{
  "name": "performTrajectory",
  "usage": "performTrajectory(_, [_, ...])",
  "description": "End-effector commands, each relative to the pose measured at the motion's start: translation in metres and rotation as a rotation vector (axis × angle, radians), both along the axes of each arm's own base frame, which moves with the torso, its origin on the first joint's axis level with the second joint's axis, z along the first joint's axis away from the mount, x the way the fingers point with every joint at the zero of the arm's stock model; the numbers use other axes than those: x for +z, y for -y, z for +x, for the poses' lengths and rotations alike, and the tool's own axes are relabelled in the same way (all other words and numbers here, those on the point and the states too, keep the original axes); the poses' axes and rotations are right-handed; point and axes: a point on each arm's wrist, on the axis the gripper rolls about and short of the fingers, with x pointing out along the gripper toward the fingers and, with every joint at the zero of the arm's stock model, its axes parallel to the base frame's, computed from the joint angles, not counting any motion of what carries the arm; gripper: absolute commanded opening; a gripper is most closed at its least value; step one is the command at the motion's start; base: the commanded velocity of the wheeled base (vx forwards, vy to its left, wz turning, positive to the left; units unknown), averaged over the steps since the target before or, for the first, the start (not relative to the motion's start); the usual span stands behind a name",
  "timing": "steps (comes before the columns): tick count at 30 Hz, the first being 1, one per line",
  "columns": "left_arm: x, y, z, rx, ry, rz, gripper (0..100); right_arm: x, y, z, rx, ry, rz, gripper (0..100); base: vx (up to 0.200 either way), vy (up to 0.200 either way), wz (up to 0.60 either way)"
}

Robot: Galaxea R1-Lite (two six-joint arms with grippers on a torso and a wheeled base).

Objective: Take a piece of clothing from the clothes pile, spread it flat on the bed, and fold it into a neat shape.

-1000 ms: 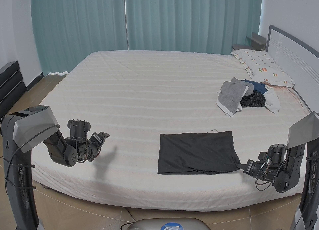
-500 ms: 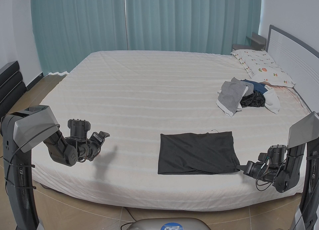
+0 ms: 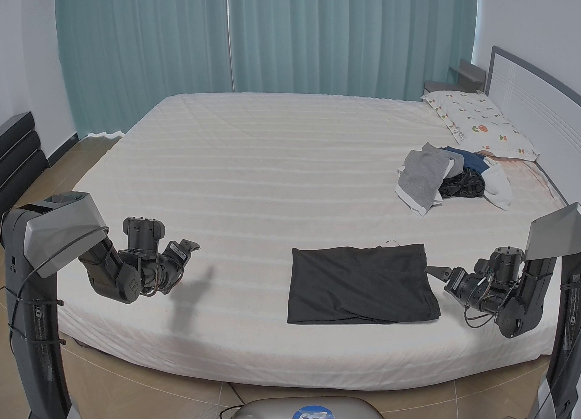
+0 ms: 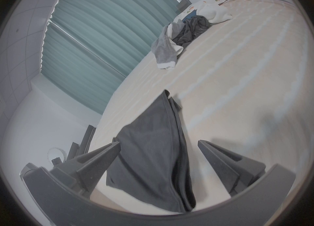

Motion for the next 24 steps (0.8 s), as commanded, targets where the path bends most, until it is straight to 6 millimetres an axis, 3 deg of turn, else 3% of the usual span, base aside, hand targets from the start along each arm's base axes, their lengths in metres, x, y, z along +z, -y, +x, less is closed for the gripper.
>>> performTrajectory(1, [-0.001,0.0,0.0,-0.001,0.0,0.002,100,-0.006,-0.002,0.015,-0.002,0.02,0.014,100,0.2,0.0,0.0])
performTrajectory(13, [-0.002,0.0,0.0,-0.001,0.0,0.004,100,-0.006,-0.022,0.046,-0.047,0.092,0.051,100,0.017,0.0,0.0])
performTrajectory(24, [-0.002,0.001,0.0,-0.003,0.001,0.005,100,-0.016,-0.023,0.054,-0.046,0.099,0.05,100,0.0,0.0,0.0])
